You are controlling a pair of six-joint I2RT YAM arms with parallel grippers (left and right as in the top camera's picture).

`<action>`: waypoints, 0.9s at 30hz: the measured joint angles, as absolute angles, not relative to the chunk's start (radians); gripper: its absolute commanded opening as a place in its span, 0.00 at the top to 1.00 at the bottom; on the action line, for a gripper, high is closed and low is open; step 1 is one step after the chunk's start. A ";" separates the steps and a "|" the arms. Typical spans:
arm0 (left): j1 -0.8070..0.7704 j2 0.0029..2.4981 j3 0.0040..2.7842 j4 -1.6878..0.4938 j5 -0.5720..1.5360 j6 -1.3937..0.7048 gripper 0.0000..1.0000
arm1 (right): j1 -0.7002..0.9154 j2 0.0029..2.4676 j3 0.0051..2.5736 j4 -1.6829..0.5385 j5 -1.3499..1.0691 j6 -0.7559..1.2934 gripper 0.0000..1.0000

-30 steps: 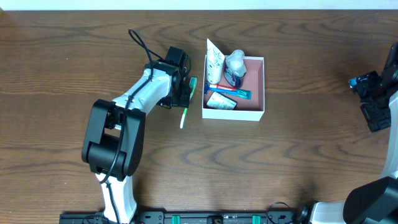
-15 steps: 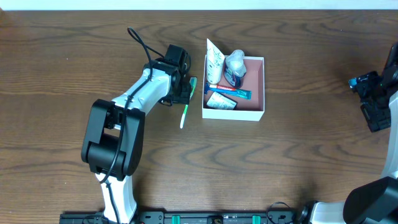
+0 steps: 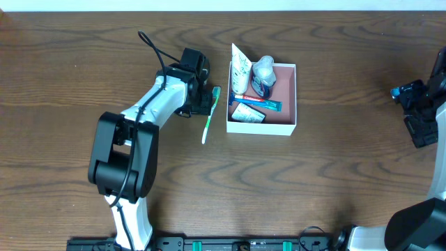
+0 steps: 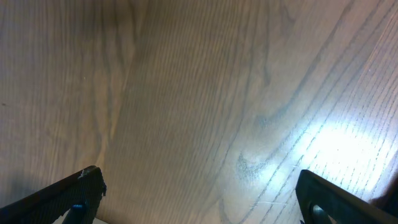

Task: Pack container
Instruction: 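Lower the left gripper onto the green toothbrush handle and grasp it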

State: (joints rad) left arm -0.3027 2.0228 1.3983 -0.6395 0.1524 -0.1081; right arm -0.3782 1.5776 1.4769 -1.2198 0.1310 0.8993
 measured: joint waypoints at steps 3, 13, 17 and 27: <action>-0.303 1.995 1.398 -0.646 0.174 -0.102 0.42 | -0.378 1.578 1.477 -1.219 0.131 0.899 0.01; -0.303 1.941 1.398 -0.698 0.192 -0.078 0.42 | -0.378 1.578 1.477 -1.219 0.131 0.899 0.01; -0.310 1.941 1.398 -0.699 0.196 -0.077 0.42 | -0.378 1.578 1.477 -1.220 0.131 0.899 0.01; -0.354 1.941 1.395 -0.699 0.146 -0.077 0.42 | -0.378 1.578 1.477 -1.219 0.131 0.899 0.01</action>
